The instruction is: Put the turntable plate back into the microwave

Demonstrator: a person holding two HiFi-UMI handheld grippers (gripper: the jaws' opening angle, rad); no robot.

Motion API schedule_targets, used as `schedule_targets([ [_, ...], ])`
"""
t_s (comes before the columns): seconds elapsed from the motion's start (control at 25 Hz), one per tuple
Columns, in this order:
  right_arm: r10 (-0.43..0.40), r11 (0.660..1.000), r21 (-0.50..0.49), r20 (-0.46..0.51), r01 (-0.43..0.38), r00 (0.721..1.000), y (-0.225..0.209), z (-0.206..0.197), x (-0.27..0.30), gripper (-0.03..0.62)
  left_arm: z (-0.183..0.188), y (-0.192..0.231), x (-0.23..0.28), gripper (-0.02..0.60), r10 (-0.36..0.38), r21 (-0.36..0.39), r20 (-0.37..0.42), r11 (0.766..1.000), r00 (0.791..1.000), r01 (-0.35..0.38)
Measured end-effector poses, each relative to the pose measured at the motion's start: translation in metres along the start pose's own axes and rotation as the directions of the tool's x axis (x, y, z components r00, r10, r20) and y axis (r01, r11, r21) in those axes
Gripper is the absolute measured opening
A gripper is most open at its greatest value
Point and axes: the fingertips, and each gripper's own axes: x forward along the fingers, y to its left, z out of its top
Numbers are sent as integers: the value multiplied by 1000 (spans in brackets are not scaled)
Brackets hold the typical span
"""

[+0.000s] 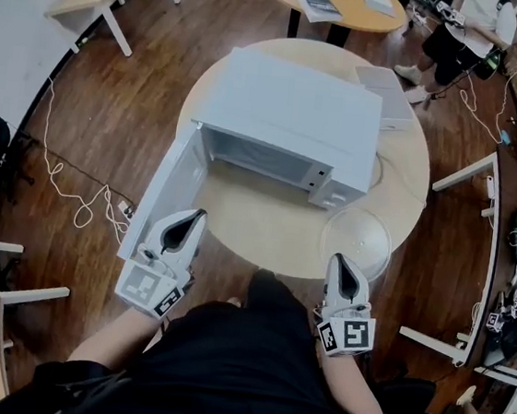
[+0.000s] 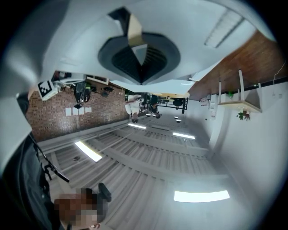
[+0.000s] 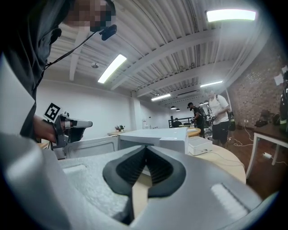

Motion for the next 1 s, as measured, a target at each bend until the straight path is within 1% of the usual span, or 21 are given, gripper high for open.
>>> schedule_targets([
  [0.2, -2, 999, 33, -3, 2, 1000, -25, -1, 24, 2, 11, 11, 31, 6, 18, -17, -15, 1000, 1000, -18],
  [0.44, 21, 998, 53, 30, -23, 999, -41, 5, 50, 2, 20, 25, 56, 6, 53, -2, -38, 999, 998, -53],
  [0.6, 43, 998, 32, 50, -45, 998, -54, 15, 61, 2, 30, 26, 75, 6, 67, 6, -23, 998, 998, -66],
  [0.68, 40, 999, 31, 48, -42, 998, -60, 17, 65, 2, 33, 27, 82, 6, 68, 8, -14, 998, 998, -68],
  [0.8, 14, 999, 39, 45, -16, 999, -66, 18, 66, 2, 37, 27, 93, 6, 46, 6, -17, 999, 999, -45],
  [0.92, -19, 999, 32, 52, 17, 998, -67, 20, 60, 2, 35, 25, 101, 6, 2, 14, -29, 1000, 1000, -2],
  [1.0, -56, 998, 31, 51, 54, 997, -72, 19, 55, 2, 34, 24, 112, 6, -32, 16, -28, 999, 999, 32],
])
